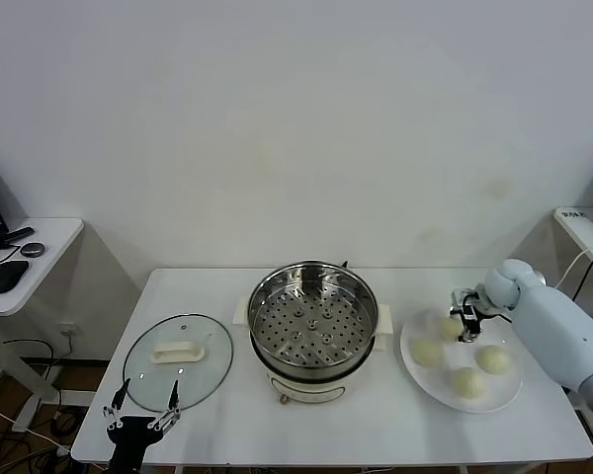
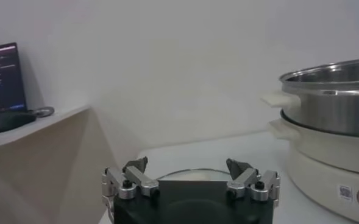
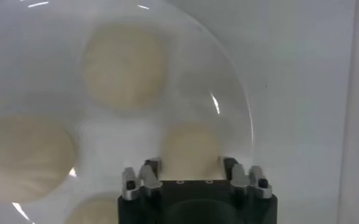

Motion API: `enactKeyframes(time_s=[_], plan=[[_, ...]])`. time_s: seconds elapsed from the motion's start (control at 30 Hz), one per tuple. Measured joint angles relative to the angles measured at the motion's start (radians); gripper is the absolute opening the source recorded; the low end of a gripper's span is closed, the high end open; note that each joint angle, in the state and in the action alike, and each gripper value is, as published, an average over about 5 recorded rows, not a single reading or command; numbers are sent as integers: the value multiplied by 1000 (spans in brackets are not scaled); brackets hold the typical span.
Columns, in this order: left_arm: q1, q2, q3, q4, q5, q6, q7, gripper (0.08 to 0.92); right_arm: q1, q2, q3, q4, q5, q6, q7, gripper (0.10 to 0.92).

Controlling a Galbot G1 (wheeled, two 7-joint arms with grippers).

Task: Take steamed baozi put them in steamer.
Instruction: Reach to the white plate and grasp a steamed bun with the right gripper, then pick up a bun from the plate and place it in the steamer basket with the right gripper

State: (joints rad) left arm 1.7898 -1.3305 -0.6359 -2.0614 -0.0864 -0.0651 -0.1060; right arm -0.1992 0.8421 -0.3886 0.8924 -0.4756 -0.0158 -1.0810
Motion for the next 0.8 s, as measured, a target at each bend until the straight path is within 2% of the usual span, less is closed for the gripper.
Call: enactKeyframes(time_s=[0.4, 0.6, 0.8], plan=[[7, 3, 14, -23, -7, 6, 2, 823, 79, -92, -77, 128, 122, -12, -38, 516], [3, 4, 25, -37, -16, 6, 3, 823, 224, -156, -175, 235, 250, 8, -65, 518], [-5, 13, 27, -40, -23, 5, 3, 823, 424, -153, -324, 321, 408, 57, -72, 515]])
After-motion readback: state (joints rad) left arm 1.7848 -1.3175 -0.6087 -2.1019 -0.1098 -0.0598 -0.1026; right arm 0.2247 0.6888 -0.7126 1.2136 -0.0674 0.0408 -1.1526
